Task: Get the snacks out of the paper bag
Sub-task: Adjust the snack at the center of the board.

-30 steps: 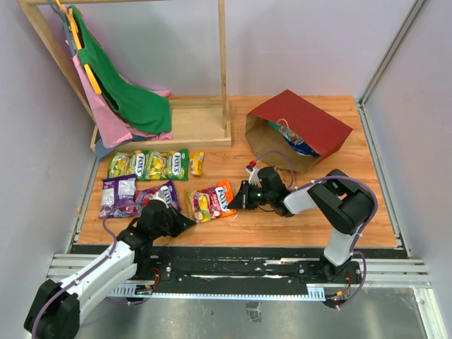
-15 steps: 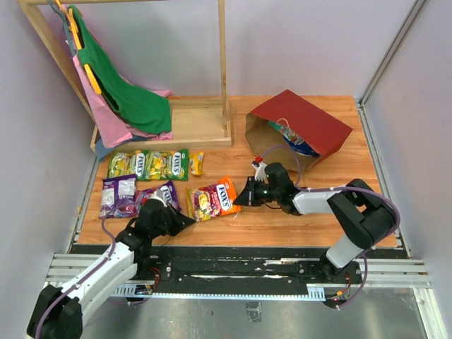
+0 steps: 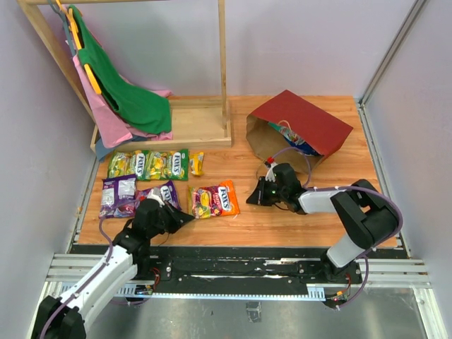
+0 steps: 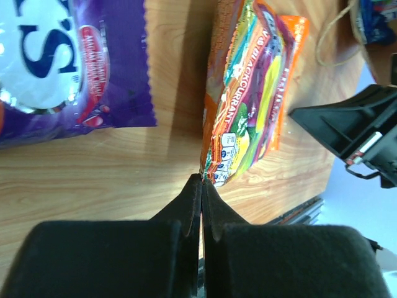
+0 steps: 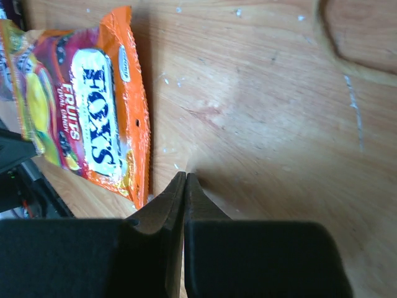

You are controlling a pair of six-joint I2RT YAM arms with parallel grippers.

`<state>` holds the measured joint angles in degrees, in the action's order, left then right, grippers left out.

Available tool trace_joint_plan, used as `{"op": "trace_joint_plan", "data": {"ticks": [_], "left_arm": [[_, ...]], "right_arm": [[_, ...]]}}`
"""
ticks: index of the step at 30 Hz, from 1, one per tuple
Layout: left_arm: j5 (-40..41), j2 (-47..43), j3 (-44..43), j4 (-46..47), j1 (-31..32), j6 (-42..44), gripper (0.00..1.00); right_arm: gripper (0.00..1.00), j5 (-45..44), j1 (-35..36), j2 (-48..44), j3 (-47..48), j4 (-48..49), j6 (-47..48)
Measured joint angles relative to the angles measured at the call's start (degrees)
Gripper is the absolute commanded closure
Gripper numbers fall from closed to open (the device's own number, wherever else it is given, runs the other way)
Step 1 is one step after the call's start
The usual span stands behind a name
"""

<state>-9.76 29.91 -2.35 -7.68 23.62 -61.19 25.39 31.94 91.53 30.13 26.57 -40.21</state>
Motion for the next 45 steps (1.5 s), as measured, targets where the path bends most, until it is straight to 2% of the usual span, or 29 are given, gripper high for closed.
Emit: {"op": "trace_joint_plan", "data": {"ticks": [6,7,9,10,12,16,21,25,29,34,40,45], "left_arm": [[-3.41,-0.5,0.48,1.75,-0.72,-0.35,0.99],[-3.74,0.46,0.55,2.01,-0.72,-0.31,0.99],[-4.13,3.17,0.59,2.29,-0.79,0.11,0.94],[-4.22,4.57,0.63,2.49,-0.81,0.42,0.93],[-4.37,7.15,0.66,2.73,-0.96,0.98,0.94],[-5.14,9.68,0.57,5.05,-1.05,1.6,0.97],[-5.33,9.66,0.57,5.27,-1.05,2.14,0.98],[-5.31,9.33,0.57,5.03,-1.05,2.47,0.99],[-5.31,9.25,0.57,4.98,-1.07,2.71,1.0],[-5.33,9.16,0.57,4.96,-1.11,2.93,0.99],[-5.09,7.8,0.59,3.8,-1.38,2.93,1.0],[-4.2,4.5,0.59,1.81,-1.4,2.89,0.99]], "right_arm": [[0.99,-2.36,-0.09,-2.21,0.0,-3.04,1.75],[0.92,-2.56,0.17,-2.51,0.0,-3.17,1.81],[0.65,-2.73,0.7,-2.8,0.02,-3.15,1.92],[0.57,-2.64,1.11,-2.8,0.02,-2.95,1.64],[0.54,-2.29,2.27,-2.51,0.02,-2.23,1.38],[0.58,-3.54,5.7,-2.62,0.63,-1.2,1.62],[0.61,-14.8,17.35,-7.67,6.69,-9.99,7.87],[0.84,-21.24,23.87,-10.21,14.53,-12.68,13.73],[0.98,-21.42,24.41,-5.88,20.06,-13.4,16.44],[0.99,-16.11,24.41,4.52,24.76,-14.56,16.79],[0.99,-10.25,23.71,10.62,24.83,-14.75,16.17],[0.99,-4.7,17.42,12.07,21.9,-10.47,13.25]]}}
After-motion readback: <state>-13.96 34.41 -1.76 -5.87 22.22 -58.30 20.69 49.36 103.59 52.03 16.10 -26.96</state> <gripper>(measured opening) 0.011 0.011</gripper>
